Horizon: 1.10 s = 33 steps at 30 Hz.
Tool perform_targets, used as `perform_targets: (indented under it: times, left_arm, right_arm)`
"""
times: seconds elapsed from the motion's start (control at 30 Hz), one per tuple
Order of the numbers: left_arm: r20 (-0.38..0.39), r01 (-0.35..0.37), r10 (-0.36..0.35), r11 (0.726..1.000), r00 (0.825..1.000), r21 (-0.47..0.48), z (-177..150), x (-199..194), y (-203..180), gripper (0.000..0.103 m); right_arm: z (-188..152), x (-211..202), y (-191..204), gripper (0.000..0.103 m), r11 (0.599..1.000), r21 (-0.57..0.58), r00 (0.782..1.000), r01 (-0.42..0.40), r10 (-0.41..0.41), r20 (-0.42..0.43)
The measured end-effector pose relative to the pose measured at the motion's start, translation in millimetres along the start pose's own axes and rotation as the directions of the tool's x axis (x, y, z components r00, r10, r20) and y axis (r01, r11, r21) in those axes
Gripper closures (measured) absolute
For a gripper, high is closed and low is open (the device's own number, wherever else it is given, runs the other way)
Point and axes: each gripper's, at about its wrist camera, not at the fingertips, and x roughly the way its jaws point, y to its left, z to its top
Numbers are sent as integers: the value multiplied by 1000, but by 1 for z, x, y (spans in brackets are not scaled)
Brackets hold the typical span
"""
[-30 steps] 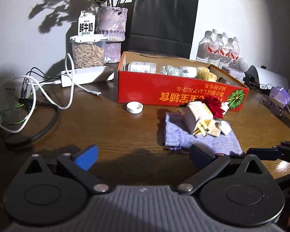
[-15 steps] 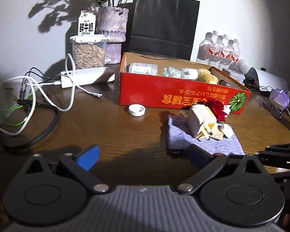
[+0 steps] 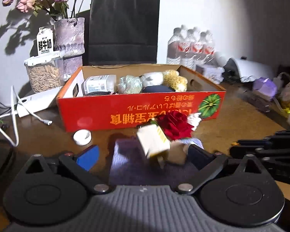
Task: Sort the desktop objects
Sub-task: 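Grasp the red rose with the left tool while the right tool holds the candy, then carry the red rose and orange candy with both tools over the box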
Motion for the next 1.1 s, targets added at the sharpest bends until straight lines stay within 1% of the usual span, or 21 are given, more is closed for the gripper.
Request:
perform_targets:
  times: [0.1,0.17,0.23,0.3,0.33,0.37,0.4,0.5,0.53,0.57,0.6,0.63,0.67,0.7,0.77,0.8,0.9,0.97,1.1]
  left_arm:
    - [-7,13,-13,1000,1000,-9,7,14,-4,2]
    - [-14,-3,3,1000,1000,-3,10,17,-7,2]
    - [17,-13,12,999,1000,38,15,18,-12,2]
    - [27,13,-15,996,1000,83,26,20,-18,2]
    - [2,33,-34,993,999,110,34,26,-23,2]
    - [-48,66,-60,987,997,143,42,34,-29,2]
    - [-81,86,-73,983,994,164,48,43,-35,2]
    - [-155,103,-71,972,985,211,60,70,-52,4]
    - [-183,118,-79,969,980,218,62,78,-56,11]
    - [-211,122,-76,968,975,217,63,87,-58,27]
    - [-244,123,-68,968,967,217,63,94,-61,34]
    - [-224,111,-58,966,973,235,62,93,-64,47]
    - [-212,118,-65,962,975,248,61,90,-66,59]
    - [-213,127,-74,961,974,245,62,86,-66,67]
    - [-184,146,-107,965,977,217,62,74,-63,75]
    - [-167,152,-116,963,979,222,62,67,-63,77]
    - [-98,141,-121,962,988,233,65,39,-65,79]
    - [-51,136,-127,967,991,217,71,16,-62,79]
    - [41,131,-140,977,989,170,82,-30,-50,79]
  right_arm:
    - [5,3,-11,90,1000,12,1000,3,-3,14]
    - [8,7,-15,90,1000,17,1000,0,-1,18]
    - [9,12,-18,90,1000,25,1000,-5,4,16]
    - [10,18,-20,90,999,32,1000,-9,8,10]
    - [9,19,-21,90,999,35,1000,-8,8,9]
    - [9,20,-22,90,999,40,1000,-10,9,8]
    - [9,20,-23,90,999,48,1000,-9,8,7]
    - [9,18,-28,90,998,67,1000,6,-6,12]
    - [8,17,-30,90,997,71,1000,12,-13,12]
    - [8,17,-30,90,997,74,1000,16,-17,11]
    - [6,16,-32,90,997,80,1000,19,-20,10]
    - [5,16,-33,90,996,85,1000,22,-22,8]
    - [4,15,-34,90,996,88,1000,22,-23,7]
    - [3,15,-34,90,996,90,1000,20,-21,6]
    - [2,14,-34,90,996,91,1000,15,-16,7]
    - [2,13,-32,90,996,89,1000,11,-12,9]
    - [3,6,-27,90,997,78,1000,4,-6,28]
    - [6,-4,-25,90,997,74,999,-2,-2,50]
    - [9,-28,-18,90,998,70,996,-4,-3,93]
